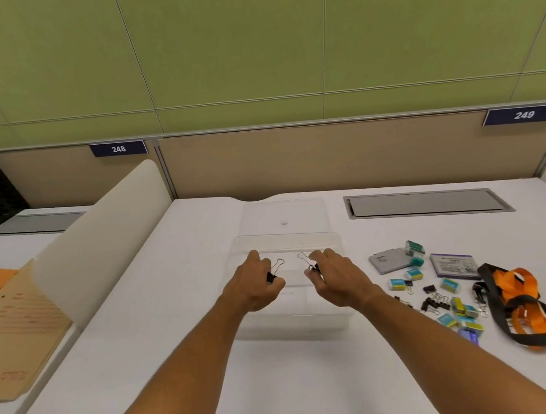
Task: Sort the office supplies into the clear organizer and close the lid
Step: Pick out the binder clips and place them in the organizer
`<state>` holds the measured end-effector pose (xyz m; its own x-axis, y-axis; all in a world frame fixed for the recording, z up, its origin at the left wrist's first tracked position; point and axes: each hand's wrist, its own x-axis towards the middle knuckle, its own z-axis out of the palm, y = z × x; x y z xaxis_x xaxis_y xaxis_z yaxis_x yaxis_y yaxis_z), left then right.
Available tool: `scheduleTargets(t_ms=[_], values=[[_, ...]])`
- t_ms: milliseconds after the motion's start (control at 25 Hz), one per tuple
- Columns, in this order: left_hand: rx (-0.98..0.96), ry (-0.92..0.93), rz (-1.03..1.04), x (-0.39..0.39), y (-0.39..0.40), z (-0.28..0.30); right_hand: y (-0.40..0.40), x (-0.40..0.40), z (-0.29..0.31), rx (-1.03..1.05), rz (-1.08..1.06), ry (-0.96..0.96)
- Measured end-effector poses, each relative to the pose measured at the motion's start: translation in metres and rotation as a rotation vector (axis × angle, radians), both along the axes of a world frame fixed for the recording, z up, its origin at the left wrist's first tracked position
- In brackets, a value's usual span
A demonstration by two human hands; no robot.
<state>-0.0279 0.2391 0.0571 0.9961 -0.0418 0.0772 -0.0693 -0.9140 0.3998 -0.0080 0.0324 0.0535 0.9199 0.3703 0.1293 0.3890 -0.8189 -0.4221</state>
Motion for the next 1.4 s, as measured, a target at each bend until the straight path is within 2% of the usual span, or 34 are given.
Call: scheduleTargets(t_ms=[280, 560, 680, 800, 1000, 1080, 1240, 1400], values=[[0.069, 0.124, -0.046, 0.014, 0.063, -0.027, 0.054, 0.004, -0.015, 0.017, -0.074, 0.035], [0.293, 0.190, -0.187, 0.030, 0.071, -0.046, 0.070, 0.002, -0.021, -0.027, -0.126, 0.042], [0.318, 0.198, -0.240, 0.038, 0.072, -0.051, 0.072, 0.003, -0.022, -0.043, -0.123, 0.038], [0.255, 0.193, -0.255, 0.044, 0.074, -0.051, 0.073, 0.007, -0.021, -0.049, -0.130, 0.031], [0.020, 0.230, -0.293, 0.043, 0.069, -0.060, 0.079, 0.011, -0.021, -0.041, -0.120, 0.027], [-0.002, 0.244, -0.300, 0.041, 0.071, -0.059, 0.083, 0.012, -0.020, -0.042, -0.111, 0.021], [0.200, 0.074, -0.288, 0.038, 0.079, -0.050, 0.097, 0.014, -0.022, -0.079, -0.068, -0.001], [0.281, -0.139, -0.197, 0.038, 0.097, -0.045, 0.114, 0.015, -0.024, -0.131, -0.041, 0.003]])
